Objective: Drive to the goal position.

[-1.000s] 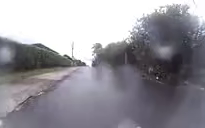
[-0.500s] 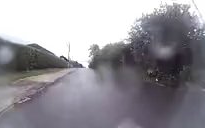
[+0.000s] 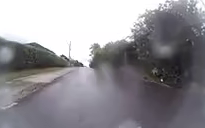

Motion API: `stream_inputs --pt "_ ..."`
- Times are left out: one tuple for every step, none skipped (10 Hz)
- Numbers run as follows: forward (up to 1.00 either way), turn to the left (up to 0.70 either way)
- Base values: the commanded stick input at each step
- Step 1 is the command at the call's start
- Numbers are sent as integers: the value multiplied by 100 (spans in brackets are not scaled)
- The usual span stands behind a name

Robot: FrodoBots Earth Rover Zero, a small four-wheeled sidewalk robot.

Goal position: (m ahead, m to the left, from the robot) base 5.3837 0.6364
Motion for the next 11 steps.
stream_inputs --pt "70 0" --pt "70 0" --pt "70 0" --pt "70 0" --pt "70 0" --pt "70 0" --pt "70 0" --pt "70 0" --pt "70 0" --pt "70 0" --pt "70 0"
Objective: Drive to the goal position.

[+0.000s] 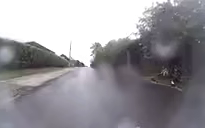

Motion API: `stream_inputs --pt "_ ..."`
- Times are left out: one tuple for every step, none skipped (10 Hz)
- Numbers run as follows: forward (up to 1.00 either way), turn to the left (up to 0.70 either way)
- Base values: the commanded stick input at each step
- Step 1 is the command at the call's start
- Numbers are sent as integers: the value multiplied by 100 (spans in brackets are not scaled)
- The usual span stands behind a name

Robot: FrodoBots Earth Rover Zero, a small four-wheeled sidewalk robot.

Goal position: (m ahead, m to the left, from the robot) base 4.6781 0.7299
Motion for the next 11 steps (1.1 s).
stream_inputs --pt "70 0" --pt "70 20" --pt "70 35" --pt "70 35" --pt "70 35" --pt "70 35" --pt "70 35" --pt "70 35" --pt "70 17" --pt "70 0" --pt "70 0"
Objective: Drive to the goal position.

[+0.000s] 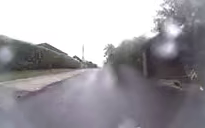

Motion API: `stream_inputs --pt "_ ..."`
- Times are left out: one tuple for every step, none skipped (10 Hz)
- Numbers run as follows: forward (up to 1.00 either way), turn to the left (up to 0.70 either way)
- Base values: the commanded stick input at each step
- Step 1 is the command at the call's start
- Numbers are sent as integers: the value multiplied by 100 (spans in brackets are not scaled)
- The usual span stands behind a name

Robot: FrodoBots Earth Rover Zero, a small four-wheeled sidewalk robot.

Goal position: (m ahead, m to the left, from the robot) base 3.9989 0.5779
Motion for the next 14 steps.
stream_inputs --pt "70 0" --pt "70 0" --pt "70 0" --pt "70 0" --pt "70 0" --pt "70 0" --pt "70 0" --pt "70 0" --pt "70 0" --pt "70 0" --pt "70 0" --pt "70 0" --pt "70 0" --pt "70 0"
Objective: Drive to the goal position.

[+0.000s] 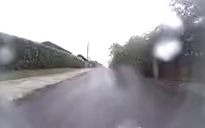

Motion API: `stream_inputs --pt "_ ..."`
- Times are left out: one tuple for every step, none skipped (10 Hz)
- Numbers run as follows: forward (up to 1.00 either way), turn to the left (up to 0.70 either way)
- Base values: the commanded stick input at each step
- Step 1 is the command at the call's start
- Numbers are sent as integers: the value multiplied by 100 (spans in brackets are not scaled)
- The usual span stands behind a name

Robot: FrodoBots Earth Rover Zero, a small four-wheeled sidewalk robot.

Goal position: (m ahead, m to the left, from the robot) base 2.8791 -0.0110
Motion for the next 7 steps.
stream_inputs --pt "70 0" --pt "70 0" --pt "70 10" --pt "70 30" --pt "70 31" --pt "70 26" --pt "70 21"
